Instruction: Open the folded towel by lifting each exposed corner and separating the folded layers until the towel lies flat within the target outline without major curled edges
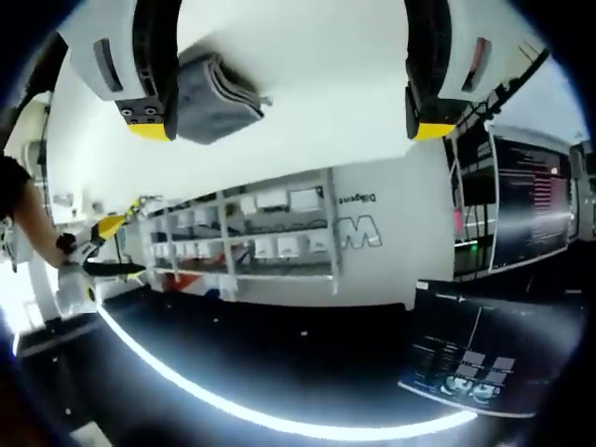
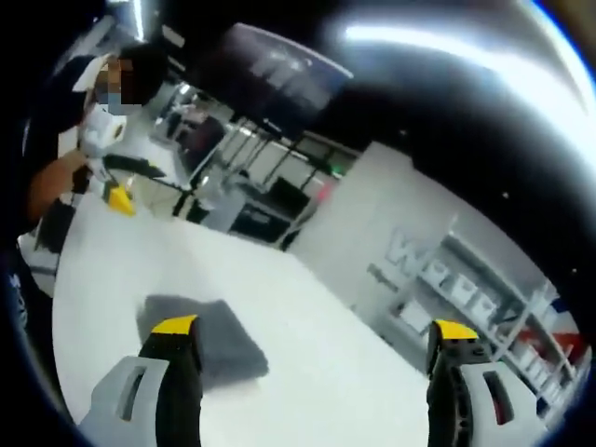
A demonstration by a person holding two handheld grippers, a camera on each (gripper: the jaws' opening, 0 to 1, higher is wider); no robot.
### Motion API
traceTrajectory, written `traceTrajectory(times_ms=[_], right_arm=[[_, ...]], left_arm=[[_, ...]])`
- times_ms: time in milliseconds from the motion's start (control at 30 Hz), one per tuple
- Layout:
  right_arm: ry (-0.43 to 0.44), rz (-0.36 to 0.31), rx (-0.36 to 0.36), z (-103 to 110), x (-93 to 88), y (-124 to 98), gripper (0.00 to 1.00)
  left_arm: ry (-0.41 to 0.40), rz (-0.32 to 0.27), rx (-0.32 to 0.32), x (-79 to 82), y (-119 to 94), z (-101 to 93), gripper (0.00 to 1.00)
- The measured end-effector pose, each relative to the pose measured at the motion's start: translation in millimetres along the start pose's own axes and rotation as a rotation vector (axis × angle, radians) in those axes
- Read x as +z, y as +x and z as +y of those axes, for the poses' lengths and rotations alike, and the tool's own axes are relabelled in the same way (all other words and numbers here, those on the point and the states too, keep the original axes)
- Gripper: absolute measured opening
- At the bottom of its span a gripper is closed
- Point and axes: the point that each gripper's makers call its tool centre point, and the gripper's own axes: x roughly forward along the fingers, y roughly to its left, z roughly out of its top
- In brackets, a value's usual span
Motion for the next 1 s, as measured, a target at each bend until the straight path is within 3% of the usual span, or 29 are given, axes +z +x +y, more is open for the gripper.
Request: traceTrajectory(times_ms=[133, 267, 367, 733, 867, 933, 1000], right_arm=[[-0.01, -0.017, 0.006, 18, 5.9, 6, 1.0], [-0.12, -0.01, 0.051, 57, 5.4, 18, 1.0], [-0.15, -0.007, 0.057, 77, 4.8, 26, 1.0], [-0.2, -0.01, 0.112, 116, 5.4, 43, 1.0], [-0.224, -0.007, 0.149, 139, 0.7, 49, 1.0], [-0.227, 0.0, 0.17, 148, -2.9, 54, 1.0], [-0.226, 0.004, 0.183, 151, -4.7, 58, 1.0]], left_arm=[[-0.014, 0.015, 0.019, -10.4, -2, 7.4, 1.0], [-0.011, 0.015, 0.047, -13.7, -7, 17.6, 1.0], [-0.019, 0.009, 0.054, -14.3, -11, 22.7, 1.0], [-0.039, 0.024, 0.025, -26.9, -8, 18.1, 1.0], [-0.05, 0.038, 0.023, -33.1, -7, 18.6, 1.0], [-0.08, 0.037, 0.012, -35.0, -5, 14.8, 1.0], [-0.194, 0.005, 0.005, -35.9, -1, 6.1, 1.0]])
